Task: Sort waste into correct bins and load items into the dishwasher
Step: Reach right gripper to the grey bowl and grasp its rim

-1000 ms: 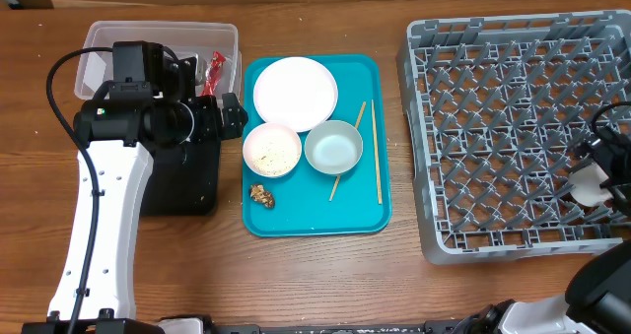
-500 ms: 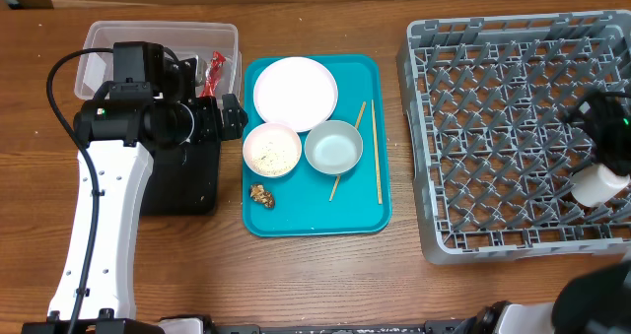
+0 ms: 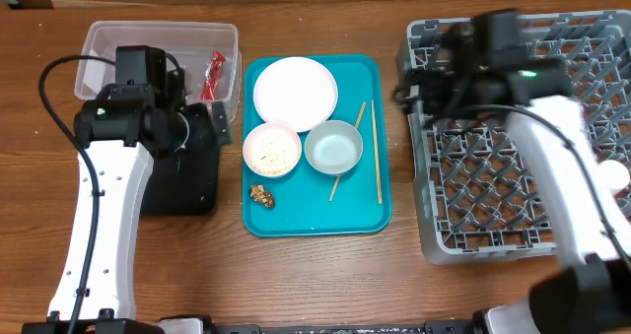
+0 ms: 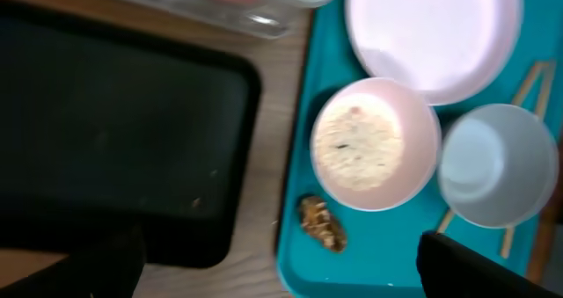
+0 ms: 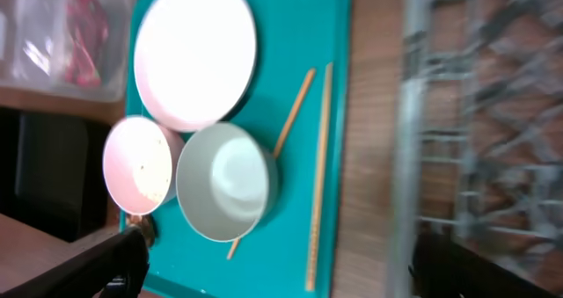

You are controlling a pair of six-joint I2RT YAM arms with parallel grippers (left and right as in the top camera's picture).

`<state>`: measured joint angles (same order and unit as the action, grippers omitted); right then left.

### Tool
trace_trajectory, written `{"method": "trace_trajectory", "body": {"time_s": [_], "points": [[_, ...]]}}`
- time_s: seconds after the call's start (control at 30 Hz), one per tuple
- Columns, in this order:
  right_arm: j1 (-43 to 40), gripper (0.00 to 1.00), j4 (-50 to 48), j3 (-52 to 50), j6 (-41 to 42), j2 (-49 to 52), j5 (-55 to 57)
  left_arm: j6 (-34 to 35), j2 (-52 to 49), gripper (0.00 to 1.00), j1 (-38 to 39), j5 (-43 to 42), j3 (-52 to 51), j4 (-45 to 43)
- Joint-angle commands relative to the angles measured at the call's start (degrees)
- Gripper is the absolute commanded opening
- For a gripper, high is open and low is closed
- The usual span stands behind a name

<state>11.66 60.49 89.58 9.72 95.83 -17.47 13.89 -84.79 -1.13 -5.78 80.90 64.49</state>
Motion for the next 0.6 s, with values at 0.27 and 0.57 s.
{"method": "trace_trajectory", "body": {"time_s": [0.27, 0.57], "points": [[11.1, 0.61, -0.8, 0.5, 13.1, 16.7, 8.0, 4.8, 0.0, 1.0, 0.0, 7.9, 0.6, 0.9], [12.3, 0.35, 0.0, 0.5, 14.4, 21.6, 8.5, 4.8, 0.0, 1.0, 0.0, 7.9, 0.6, 0.9]]}}
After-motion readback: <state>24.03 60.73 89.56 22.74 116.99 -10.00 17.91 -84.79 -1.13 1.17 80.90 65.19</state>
